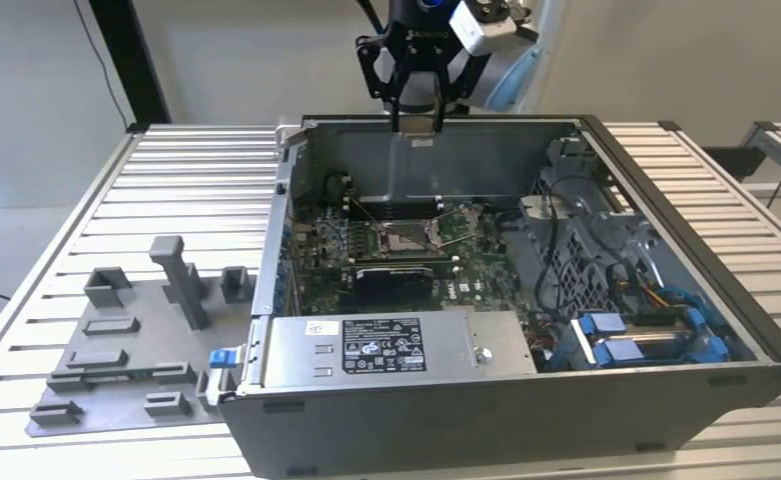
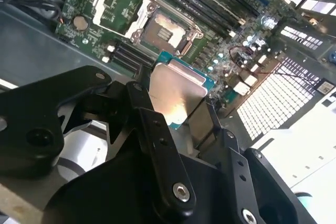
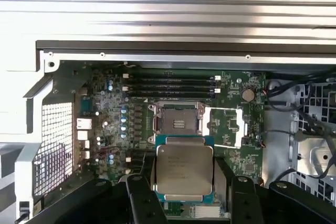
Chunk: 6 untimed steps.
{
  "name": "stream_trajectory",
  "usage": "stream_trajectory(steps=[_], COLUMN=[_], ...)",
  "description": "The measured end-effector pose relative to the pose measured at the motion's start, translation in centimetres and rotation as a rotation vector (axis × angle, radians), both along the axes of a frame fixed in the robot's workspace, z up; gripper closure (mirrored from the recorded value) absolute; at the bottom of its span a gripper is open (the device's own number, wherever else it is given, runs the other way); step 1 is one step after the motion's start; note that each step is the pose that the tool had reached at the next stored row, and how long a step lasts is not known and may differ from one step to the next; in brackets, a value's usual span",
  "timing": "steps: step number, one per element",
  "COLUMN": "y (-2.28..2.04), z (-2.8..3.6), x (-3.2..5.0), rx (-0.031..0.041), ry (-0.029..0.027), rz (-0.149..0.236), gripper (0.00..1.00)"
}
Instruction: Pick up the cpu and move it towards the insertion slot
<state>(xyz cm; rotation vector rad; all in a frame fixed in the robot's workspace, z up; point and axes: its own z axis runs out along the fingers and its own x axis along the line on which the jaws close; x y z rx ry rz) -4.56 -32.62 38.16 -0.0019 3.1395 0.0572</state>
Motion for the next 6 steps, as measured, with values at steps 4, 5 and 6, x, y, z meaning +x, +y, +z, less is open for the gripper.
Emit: stream_trajectory(steps=[4,5,6], y=[0.14,0.15,0.17], z=[-0.01,0.0,-0.01], x=[0.0,0.0,0.0], rx=[0.0001,0.0001,0.0001], ry=[-0.0001,-0.0001,-0.0001], rz=[0.0,0.0,0.0], gripper=[1.0,1.0,1.0])
